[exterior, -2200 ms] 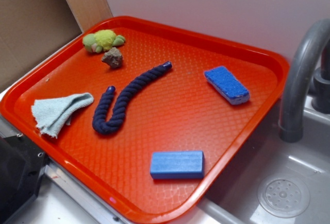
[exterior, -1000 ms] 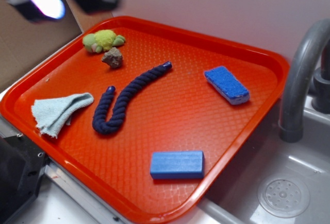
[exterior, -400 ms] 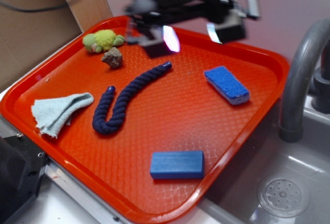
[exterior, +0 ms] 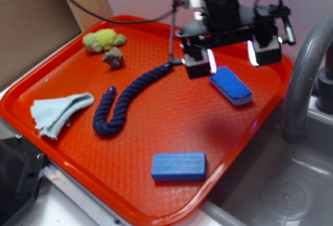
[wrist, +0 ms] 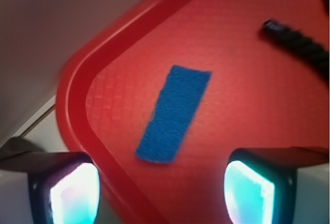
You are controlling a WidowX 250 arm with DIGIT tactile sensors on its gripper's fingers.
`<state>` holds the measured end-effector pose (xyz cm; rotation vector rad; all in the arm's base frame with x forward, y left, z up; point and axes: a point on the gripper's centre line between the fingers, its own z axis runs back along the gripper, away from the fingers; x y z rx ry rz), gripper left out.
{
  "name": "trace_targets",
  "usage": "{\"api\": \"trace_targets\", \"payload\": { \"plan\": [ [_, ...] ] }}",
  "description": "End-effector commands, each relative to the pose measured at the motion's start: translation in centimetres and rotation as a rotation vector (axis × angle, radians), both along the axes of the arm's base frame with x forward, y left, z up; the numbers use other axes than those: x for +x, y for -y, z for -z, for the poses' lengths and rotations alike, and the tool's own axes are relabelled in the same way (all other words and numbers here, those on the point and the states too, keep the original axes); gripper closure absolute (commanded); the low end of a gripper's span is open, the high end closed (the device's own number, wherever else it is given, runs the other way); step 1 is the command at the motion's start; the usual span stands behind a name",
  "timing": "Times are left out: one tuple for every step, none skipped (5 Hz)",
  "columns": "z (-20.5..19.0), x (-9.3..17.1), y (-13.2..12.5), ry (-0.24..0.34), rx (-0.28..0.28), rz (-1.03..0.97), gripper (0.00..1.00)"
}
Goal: Grab the blue sponge.
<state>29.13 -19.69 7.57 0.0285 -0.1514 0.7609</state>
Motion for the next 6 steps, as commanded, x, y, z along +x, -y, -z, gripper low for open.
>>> {"api": "trace_targets", "payload": {
  "plan": [
    [1.7, 2.2, -2.7, -0.002, -0.013, -0.066, 0.0],
    [2.6, 2.2, -3.3, -0.019, -0.023, -0.058, 0.0],
    [4.1, 2.3, -3.5, -0.034, -0.068, -0.054, 0.0],
    [4.7, 2.3, -3.8, -0.048, -0.062, -0.066, 1.0],
    [4.6, 2.0, -4.0, -0.053, -0.052, -0.047, 1.0],
    [2.3, 2.0, -4.7, -0.026, -0.077, 0.118, 1.0]
  ]
}}
